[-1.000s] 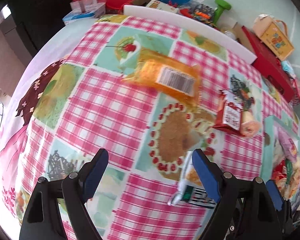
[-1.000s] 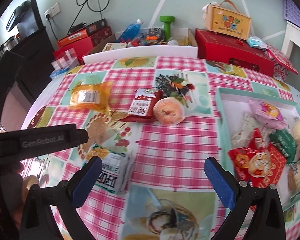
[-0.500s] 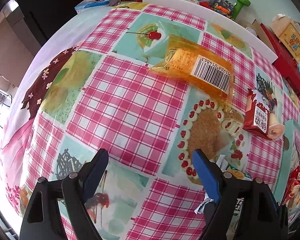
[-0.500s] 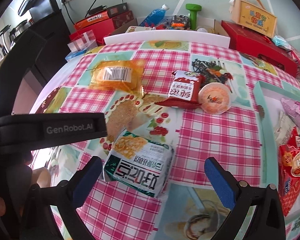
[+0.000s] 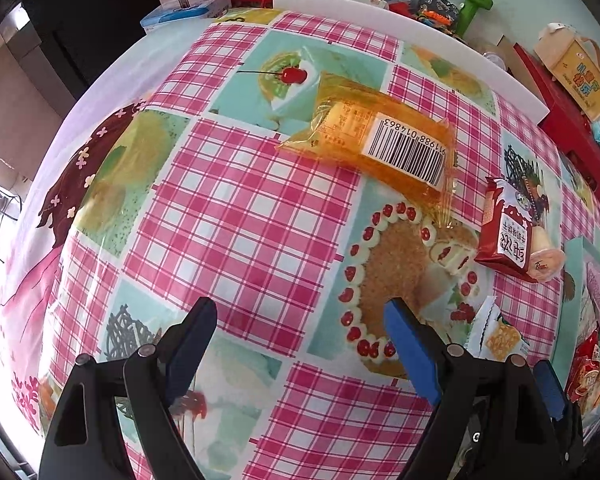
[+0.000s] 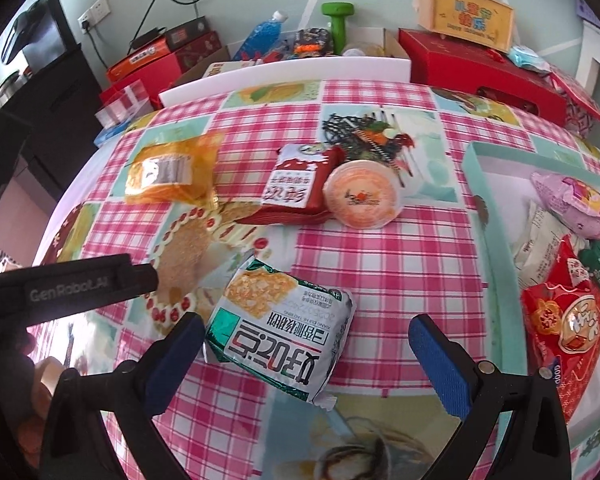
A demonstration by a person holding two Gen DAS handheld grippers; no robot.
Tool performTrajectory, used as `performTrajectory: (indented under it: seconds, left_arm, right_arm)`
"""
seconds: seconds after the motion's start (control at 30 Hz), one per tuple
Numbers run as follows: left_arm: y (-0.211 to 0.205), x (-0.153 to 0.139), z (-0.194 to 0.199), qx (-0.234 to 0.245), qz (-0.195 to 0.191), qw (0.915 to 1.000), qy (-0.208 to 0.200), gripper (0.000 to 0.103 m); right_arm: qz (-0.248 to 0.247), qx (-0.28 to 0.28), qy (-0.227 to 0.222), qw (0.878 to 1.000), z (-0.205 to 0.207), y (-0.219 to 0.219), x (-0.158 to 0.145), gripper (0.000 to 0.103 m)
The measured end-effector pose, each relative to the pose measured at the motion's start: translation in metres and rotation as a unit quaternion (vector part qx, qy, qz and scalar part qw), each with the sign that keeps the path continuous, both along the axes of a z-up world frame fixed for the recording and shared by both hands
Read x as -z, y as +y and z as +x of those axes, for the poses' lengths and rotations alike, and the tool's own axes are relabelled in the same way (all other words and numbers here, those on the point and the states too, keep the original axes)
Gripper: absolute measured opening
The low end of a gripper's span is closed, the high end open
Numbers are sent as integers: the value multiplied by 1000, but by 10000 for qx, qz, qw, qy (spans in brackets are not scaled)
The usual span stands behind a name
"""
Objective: Organize snacks
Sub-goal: 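Grasp the orange barcode packet with the left tool while the right tool grasps the white-green cracker packet, then carry the orange packet with the left tool while the right tool carries the cracker packet over the tray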
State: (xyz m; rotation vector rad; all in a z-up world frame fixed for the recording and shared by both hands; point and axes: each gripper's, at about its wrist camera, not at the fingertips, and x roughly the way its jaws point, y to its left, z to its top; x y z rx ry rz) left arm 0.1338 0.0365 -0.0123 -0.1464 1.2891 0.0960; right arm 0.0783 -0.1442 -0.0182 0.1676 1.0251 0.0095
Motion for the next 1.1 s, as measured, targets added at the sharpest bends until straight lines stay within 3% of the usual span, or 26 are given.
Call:
performTrajectory:
  seconds: [0.13,0.47,0.57,0.7,0.93,1.1]
  left_arm:
    - [-7,-10,5,40,-151,9998,-88,86]
    - [-28,-36,42,304,-205,9981,-488,86]
    - [-34,-40,60,455,-174,9967,-644,86]
    - [-27,-36,82,564,-53,9949,-834,86]
    - [-20,-20,108,780,-427,9931,-766,86]
    - [-27,-12,106,843,-674,9910,-789,83]
  right_arm:
    - [138,191,59,9997,1,-14,1,103]
    - [333,414,69,9986,7,-34,0,82]
    - [384,460,63,9982,10,-41,1,81]
    - [444,499,54,9978,11,-48,1,78]
    - [441,497,54,9978,12,-48,1,78]
    - [462,496,48,9977,11,-48,0,76]
